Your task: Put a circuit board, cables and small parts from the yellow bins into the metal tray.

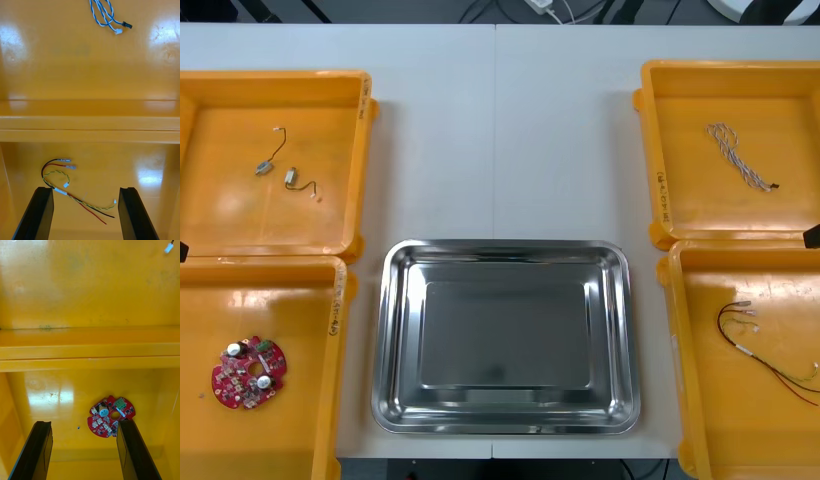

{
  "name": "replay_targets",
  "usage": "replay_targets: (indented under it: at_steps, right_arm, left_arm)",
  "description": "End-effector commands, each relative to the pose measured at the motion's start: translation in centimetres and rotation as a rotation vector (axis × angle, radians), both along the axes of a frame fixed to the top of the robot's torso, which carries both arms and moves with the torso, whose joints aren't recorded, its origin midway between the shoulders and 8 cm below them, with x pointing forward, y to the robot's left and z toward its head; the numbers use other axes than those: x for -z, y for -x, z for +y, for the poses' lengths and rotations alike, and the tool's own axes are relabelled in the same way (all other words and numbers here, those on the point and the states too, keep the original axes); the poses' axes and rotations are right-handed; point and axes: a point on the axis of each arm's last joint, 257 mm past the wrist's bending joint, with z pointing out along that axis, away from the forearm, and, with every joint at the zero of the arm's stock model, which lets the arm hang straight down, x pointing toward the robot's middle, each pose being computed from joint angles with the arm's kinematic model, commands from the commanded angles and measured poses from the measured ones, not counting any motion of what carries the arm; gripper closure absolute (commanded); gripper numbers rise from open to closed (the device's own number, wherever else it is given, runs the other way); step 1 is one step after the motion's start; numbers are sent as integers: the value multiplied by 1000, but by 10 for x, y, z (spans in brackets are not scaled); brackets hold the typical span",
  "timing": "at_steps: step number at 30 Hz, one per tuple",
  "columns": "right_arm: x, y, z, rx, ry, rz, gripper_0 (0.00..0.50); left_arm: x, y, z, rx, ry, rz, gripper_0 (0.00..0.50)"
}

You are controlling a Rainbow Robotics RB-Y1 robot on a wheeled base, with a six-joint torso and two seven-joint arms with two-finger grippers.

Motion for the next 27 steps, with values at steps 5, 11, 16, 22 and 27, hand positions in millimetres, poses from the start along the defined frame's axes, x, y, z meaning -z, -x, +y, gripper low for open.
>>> replay_targets:
  at_steps: [5,11,16,22,27]
  right_arm:
    - [4,15,15,-64,16,-47,0]
    - [15,28,26,-116,27,-55,0]
    - [26,39,34,-155,25,-60,0]
    - [33,51,44,-210,29,-59,0]
    - [39,59,45,-332,84,-57,0]
  left_arm:
    - [-6,7,-1,180,-79,2,0]
    - [0,13,0,290,-120,14,0]
    - [7,15,-4,367,-141,4,0]
    - [18,22,-12,452,-157,7,0]
    - [26,25,-24,500,-170,2,0]
